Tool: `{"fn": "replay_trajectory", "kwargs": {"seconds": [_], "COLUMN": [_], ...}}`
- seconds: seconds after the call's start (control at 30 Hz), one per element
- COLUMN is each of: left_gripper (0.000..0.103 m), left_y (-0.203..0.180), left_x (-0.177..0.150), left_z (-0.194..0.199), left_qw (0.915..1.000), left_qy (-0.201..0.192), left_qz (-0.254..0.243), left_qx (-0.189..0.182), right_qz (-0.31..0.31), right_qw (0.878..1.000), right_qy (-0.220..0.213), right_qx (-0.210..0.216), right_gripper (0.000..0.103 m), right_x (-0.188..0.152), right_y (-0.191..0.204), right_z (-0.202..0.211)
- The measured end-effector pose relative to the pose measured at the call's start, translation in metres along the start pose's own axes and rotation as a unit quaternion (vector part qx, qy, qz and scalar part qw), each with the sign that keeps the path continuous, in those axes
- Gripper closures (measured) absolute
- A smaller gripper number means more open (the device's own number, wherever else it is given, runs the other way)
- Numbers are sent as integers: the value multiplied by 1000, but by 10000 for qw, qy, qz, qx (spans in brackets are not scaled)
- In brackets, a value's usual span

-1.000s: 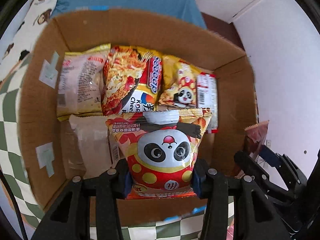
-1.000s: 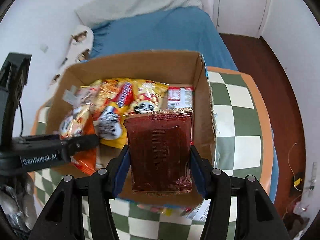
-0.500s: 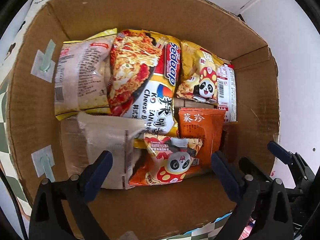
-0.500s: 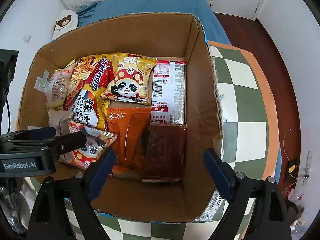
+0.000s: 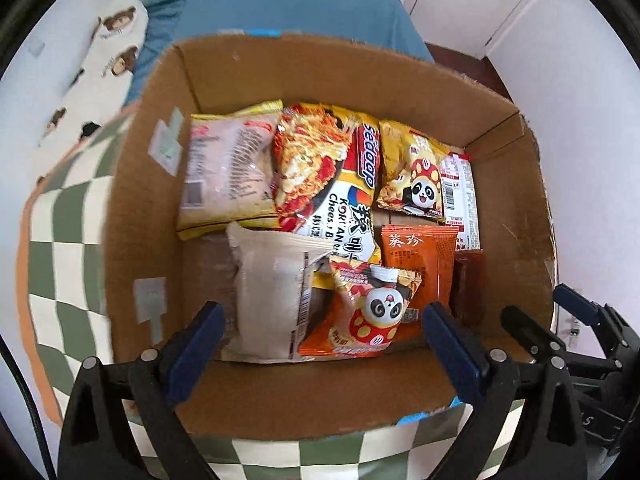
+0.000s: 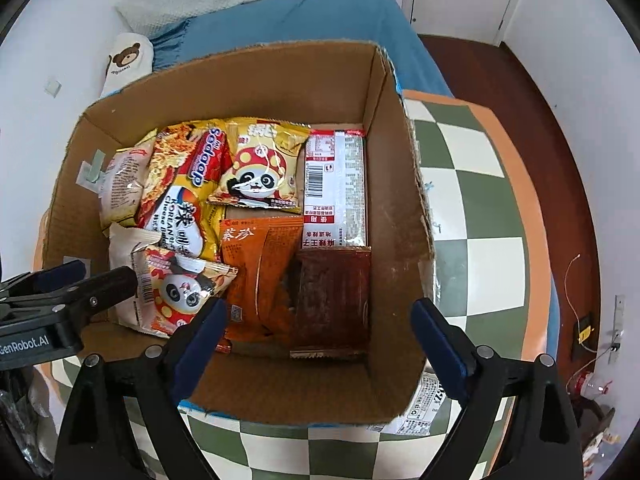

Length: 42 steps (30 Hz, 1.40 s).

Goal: Organize snacks
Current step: 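Withdraw both tools from the box toward the remaining snacks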

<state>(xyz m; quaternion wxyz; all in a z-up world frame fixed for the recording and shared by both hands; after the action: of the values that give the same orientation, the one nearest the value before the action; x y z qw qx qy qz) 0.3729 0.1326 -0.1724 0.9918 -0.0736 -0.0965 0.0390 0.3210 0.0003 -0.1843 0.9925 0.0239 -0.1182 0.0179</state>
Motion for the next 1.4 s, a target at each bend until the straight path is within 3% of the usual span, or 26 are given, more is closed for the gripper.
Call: {"fn": "replay_trajectory", "kwargs": {"seconds": [0.4,1.0,1.13,1.27,1.4], "left_gripper": [3,3,3,3,3], "left_y": [-12,-35,-35,-30,-5], "left_x": [-45,-107,-114,-119,-123], "left_z": [63,146,154,141,105], "left_qw": [9932,9728,9716,9717,9813], "left_qy": [-1104,-2234,-2306,-2242,-1787], "left_qz": [-203,-465,-396,-371,-42], "left_qx": [292,386,349,651,719], "right_qz": [179,157,72,-84,-235], "right_qw": [9961,9798,9780,9808,9876], "right_qy": [-865,-1983,-2069,-1916,-1428], "right_qx": [27,184,267,365,611], "right_gripper": [8,8,8,8,8], "right_x": [-32,-94,-104,-112,-119], "right_y": [7,11,7,-2,-11], "right_z": [68,178,190,180,137]}}
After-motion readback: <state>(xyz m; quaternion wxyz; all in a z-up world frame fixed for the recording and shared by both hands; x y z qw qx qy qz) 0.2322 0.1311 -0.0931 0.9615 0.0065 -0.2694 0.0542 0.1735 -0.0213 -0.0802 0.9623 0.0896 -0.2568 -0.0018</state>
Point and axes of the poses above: each gripper's, at about its wrist camera, not at the fingertips, and z roughly against the way its jaws point, y to its left, x to its top, the point moved 2 cm from there along -z, roughly the way its jaws point, and after that the axes turned 2 degrees about -x, right-handed, at the moved point
